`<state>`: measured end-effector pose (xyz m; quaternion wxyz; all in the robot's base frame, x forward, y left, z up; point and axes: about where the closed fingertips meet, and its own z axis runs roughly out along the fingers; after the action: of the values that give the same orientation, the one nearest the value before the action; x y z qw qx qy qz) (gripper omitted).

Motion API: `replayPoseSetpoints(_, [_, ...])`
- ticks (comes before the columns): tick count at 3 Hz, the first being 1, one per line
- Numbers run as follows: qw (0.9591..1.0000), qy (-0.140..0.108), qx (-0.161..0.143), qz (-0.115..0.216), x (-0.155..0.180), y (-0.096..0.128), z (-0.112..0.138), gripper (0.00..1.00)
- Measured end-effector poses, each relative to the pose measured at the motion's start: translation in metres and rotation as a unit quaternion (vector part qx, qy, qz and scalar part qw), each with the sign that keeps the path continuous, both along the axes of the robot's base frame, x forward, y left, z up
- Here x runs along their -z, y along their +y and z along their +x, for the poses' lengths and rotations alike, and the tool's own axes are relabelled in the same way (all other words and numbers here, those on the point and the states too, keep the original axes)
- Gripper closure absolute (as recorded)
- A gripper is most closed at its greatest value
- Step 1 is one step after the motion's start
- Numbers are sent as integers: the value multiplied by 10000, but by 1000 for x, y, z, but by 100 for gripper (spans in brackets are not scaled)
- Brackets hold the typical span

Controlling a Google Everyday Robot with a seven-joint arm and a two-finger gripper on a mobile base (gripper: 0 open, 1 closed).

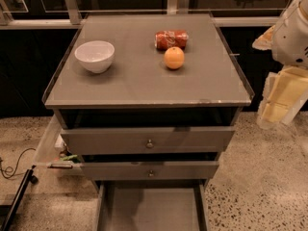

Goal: Place orange into bottom drawer

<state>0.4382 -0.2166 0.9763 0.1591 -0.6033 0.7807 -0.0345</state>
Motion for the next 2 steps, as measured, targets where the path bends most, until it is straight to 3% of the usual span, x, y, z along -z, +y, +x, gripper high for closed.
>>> replayPoseSetpoints(1, [10000, -2, 0, 1, 0, 0, 0, 0])
replayPoseSetpoints(2, [9997, -232, 22, 56, -1, 6, 21, 0])
